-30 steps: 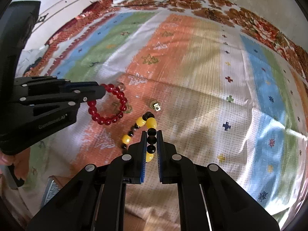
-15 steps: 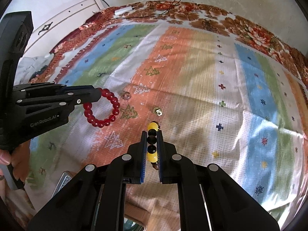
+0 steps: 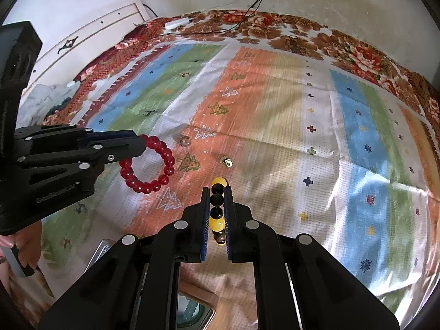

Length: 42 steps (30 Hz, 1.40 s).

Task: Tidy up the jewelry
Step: 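Carry both bracelets over the tin and open both tools to drop them in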

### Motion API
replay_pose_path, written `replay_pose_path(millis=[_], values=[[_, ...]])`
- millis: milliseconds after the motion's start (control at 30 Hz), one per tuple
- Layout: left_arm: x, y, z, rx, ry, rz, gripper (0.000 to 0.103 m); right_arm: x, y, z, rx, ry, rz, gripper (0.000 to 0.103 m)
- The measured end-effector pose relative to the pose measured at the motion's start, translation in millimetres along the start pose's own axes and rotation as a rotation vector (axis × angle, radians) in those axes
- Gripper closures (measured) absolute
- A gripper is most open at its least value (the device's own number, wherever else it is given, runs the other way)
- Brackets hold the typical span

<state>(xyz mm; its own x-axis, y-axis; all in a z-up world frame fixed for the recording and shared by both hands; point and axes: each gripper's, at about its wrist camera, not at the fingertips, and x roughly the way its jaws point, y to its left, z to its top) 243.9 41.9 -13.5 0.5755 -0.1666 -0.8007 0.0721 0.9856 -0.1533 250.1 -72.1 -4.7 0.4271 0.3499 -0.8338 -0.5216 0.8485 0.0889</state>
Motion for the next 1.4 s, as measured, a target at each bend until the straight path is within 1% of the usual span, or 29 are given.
replay_pose_path(millis=[200,400,600,867,1400], values=[[-11.8,-2.7,-4.2,-0.001,-0.016,-0.009,0.09,-10.2,1.5,-3.9,0.006,-0.021,0.012,0.092],[-24.3,-3.5,-9.3,-0.005,-0.035,-0.021,0.09,-29.4,4.6,-10.9,0.015,-0.064,0.019,0.092],[-34.0,-9.2,-15.4,-0.007,-0.056,-0.026,0.09,-45.9,15.5,-20.9,0.008,-0.095,0.04,0.092],[-51.2,-20.1,-28.1,0.012,-0.105,-0.027,0.09,-68.1,24.1,-33.5,-0.007,-0.147,0.069,0.092],[-75.3,-36.4,-55.9,0.037,-0.142,-0.07,0.09,-93.5,28.4,-59.1,-0.019,-0.186,0.121,0.092]])
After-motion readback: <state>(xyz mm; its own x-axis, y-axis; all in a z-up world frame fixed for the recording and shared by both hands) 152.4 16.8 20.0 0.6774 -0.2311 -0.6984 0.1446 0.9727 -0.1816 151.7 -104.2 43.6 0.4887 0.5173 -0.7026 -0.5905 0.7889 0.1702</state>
